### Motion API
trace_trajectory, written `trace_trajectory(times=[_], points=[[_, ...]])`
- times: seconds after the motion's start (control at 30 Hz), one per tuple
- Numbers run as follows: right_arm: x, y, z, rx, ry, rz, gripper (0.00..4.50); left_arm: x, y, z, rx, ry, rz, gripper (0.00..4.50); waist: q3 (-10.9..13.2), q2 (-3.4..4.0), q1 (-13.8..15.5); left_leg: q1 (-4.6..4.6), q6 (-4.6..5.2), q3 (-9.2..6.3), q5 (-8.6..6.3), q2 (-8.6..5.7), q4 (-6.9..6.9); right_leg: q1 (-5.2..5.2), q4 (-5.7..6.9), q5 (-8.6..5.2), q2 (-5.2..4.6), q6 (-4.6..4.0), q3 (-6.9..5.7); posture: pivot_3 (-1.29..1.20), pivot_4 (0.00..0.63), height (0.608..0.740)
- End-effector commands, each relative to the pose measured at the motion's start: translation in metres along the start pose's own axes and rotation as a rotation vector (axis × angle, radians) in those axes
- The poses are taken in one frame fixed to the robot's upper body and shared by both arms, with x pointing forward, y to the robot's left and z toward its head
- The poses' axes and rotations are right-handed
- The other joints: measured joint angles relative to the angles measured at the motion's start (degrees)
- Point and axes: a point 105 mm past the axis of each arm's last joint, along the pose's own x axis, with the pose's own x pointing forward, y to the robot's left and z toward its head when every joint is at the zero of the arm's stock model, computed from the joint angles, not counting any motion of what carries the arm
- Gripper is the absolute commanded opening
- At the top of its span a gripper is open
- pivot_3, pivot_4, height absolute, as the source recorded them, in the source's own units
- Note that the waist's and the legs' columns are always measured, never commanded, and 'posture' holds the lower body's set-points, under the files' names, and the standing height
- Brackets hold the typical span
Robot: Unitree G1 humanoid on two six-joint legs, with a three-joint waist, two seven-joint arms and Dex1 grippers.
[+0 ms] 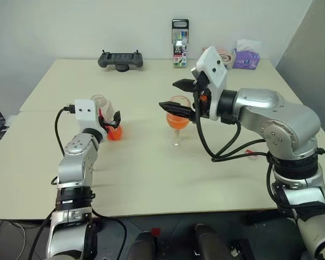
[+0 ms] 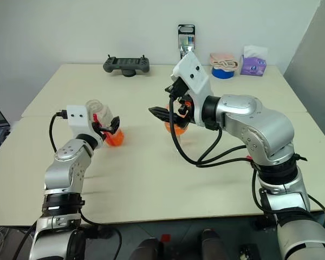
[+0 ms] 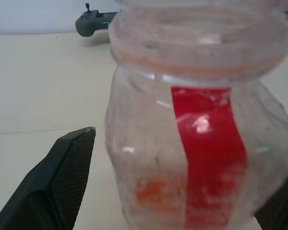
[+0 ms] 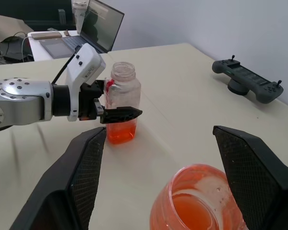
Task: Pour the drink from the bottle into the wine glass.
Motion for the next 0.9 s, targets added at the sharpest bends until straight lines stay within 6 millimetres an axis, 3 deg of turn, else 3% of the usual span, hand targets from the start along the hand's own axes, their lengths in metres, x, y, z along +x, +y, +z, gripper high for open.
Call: trace_trajectory(times=[0.03,0.23,0.33,0.47,0.67,0.77,0.9], points=[[-0.01,-0.007,0.011,-0.041,-0.043,-0.03,3.79,-0.014,0.003,0.018,0.022,-0.052,0.004,4.47,0.0,0.0,0.0,0.0,0.0,0.0,0.0,0.0,0.0,0.0,-0.02,0.0,0.0,0.0,0.01,0.0,0.15,0.74],[-0.031,-0.014,0.01,-0.071,-0.04,-0.025,3.79,-0.049,0.009,0.043,0.043,-0.094,-0.047,4.47,0.0,0.0,0.0,-0.03,0.0,-0.01,0.0,0.01,-0.01,0.0,-0.05,-0.01,0.01,0.01,-0.01,0.0,0.15,0.74],[-0.047,-0.019,0.01,-0.062,-0.054,-0.018,3.79,-0.074,0.002,0.056,0.064,-0.121,-0.218,4.47,0.0,0.0,0.0,-0.05,0.0,0.02,-0.01,0.02,-0.03,0.0,-0.12,-0.02,0.01,0.02,0.0,0.0,0.15,0.74],[-0.075,-0.028,-0.013,-0.034,-0.009,-0.064,3.79,-0.105,-0.03,0.065,-0.001,-0.129,-0.573,4.47,0.0,-0.02,0.2,-0.02,0.0,0.05,-0.01,0.02,-0.05,0.02,-0.14,-0.15,0.02,0.18,0.01,0.0,0.15,0.74],[-0.113,-0.019,-0.036,0.043,0.039,-0.038,3.79,-0.11,-0.062,0.083,0.024,-0.12,-0.802,4.47,0.0,-0.03,0.5,0.01,0.0,0.12,-0.01,-0.01,0.03,0.12,-0.18,-0.23,0.02,0.32,0.05,0.0,0.15,0.74],[-0.113,-0.016,-0.039,0.06,0.035,-0.029,3.79,-0.109,-0.073,0.089,0.024,-0.115,-0.86,4.47,0.0,-0.03,0.0,0.06,0.0,0.13,-0.01,0.03,-0.03,0.14,-0.17,-0.23,0.07,0.32,0.07,0.0,0.15,0.74],[-0.109,-0.019,-0.045,0.062,0.045,-0.045,3.79,-0.101,-0.072,0.09,0.044,-0.113,-0.831,4.47,0.0,-0.02,-0.5,0.23,0.01,0.22,-0.02,0.12,-0.14,0.14,-0.13,-0.26,0.17,0.29,0.2,0.0,0.15,0.74]])
